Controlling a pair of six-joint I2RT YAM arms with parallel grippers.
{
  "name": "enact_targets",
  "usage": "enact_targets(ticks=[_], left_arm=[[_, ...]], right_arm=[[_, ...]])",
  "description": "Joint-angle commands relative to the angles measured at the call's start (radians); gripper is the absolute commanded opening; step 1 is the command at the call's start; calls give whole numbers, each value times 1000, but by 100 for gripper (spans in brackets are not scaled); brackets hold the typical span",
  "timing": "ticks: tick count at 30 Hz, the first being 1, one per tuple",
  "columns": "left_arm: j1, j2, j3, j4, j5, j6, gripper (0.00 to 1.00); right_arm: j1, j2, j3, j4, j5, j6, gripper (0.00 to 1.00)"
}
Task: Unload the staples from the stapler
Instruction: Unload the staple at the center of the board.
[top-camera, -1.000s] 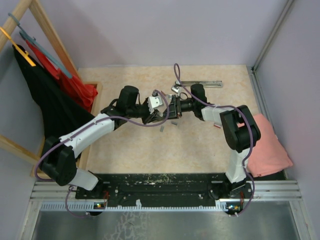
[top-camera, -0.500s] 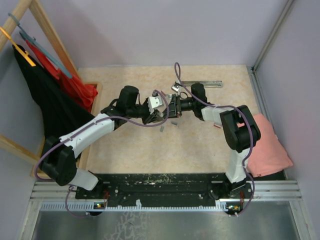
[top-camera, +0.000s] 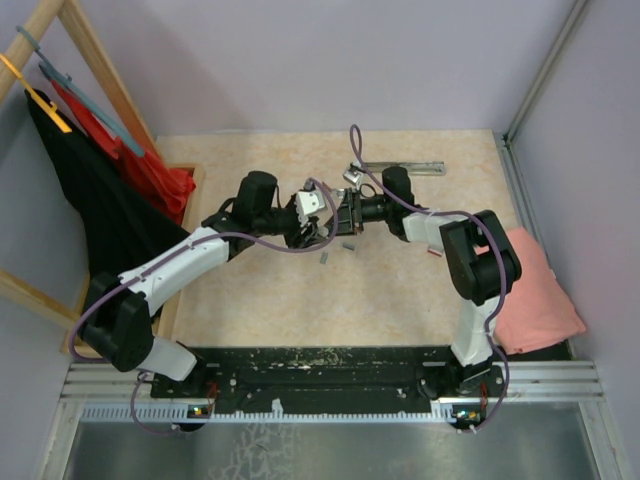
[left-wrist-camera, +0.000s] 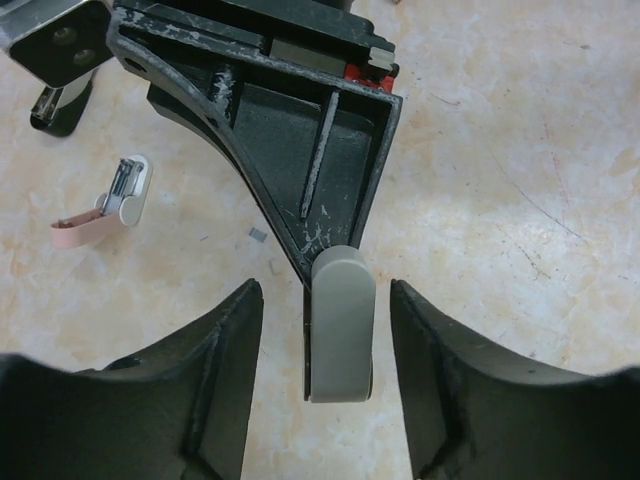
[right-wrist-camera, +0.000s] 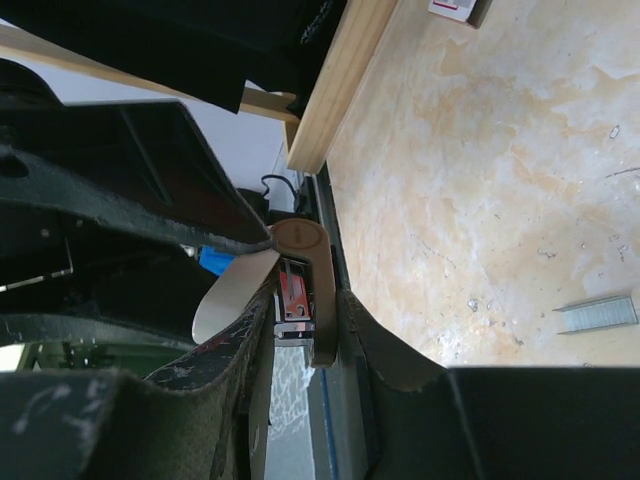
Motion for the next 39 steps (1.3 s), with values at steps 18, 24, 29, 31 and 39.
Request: enact_targets(ticks=[18,24,29,31,39], left_arm=[[-8,228,335,-164,-238,-391,100],[-9,283,393,-238,-231,-426,100],[-8,299,383,-269,-211,-420,100],[-9,307,388,-282,-217,-417,100],[3,305,393,-309,-317,-432,91]], right_arm=[[-40,-104,24,-209,175,-212,26],[-57,-118,19,-219,194,-222,26],[-69,-125,19,-215,195,-222,26],[-71,-129,18,-215,195,-222,26],[-73,-140,17,-223,198,-237,25]])
